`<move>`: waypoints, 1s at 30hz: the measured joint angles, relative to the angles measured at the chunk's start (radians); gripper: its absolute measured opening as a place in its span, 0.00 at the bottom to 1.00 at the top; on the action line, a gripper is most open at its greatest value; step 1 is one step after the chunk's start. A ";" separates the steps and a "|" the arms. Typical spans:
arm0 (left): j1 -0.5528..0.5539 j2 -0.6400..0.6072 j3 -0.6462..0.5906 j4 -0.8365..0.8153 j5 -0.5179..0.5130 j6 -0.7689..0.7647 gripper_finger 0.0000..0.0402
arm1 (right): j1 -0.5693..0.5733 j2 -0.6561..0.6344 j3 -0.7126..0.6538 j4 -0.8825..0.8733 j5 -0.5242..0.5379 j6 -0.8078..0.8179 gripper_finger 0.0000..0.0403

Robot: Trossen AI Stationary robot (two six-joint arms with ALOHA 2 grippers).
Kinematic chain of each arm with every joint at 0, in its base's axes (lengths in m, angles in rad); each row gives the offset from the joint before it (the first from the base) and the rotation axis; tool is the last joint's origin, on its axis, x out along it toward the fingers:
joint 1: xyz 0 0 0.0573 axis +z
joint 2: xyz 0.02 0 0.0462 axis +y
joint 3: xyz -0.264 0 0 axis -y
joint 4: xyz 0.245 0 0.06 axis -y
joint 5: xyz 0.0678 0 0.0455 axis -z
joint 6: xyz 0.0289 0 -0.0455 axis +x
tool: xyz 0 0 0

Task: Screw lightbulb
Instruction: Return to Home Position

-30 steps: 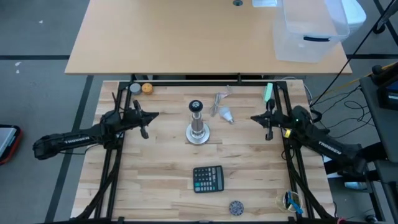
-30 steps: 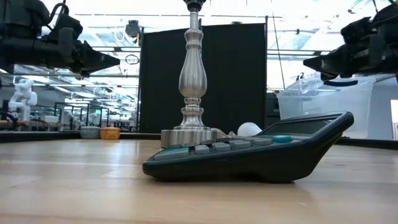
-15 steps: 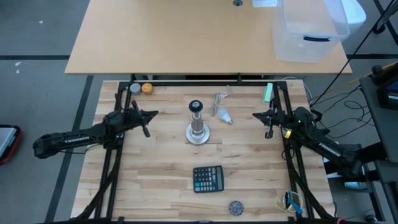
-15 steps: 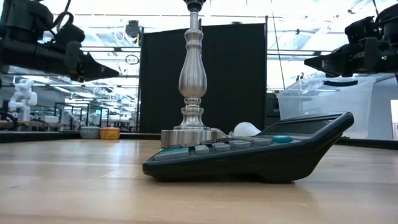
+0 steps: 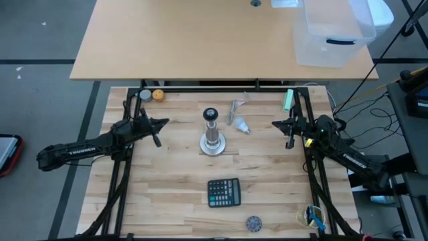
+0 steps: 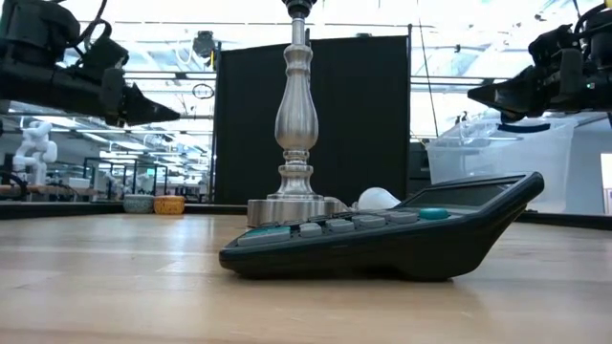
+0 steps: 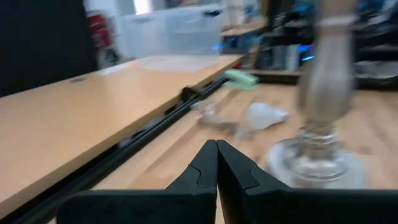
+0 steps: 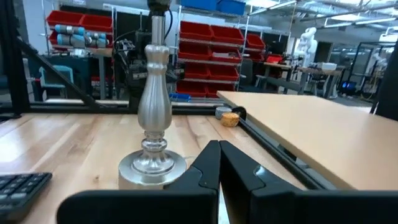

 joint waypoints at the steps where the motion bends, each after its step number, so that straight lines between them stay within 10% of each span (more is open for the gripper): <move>1: 0.000 -0.001 0.000 -0.011 -0.028 -0.001 0.00 | 0.000 0.000 0.000 0.007 0.004 0.004 0.00; 30: 0.000 0.001 0.000 -0.124 -0.130 -0.053 0.00 | 0.000 0.001 0.000 0.014 0.004 0.006 0.01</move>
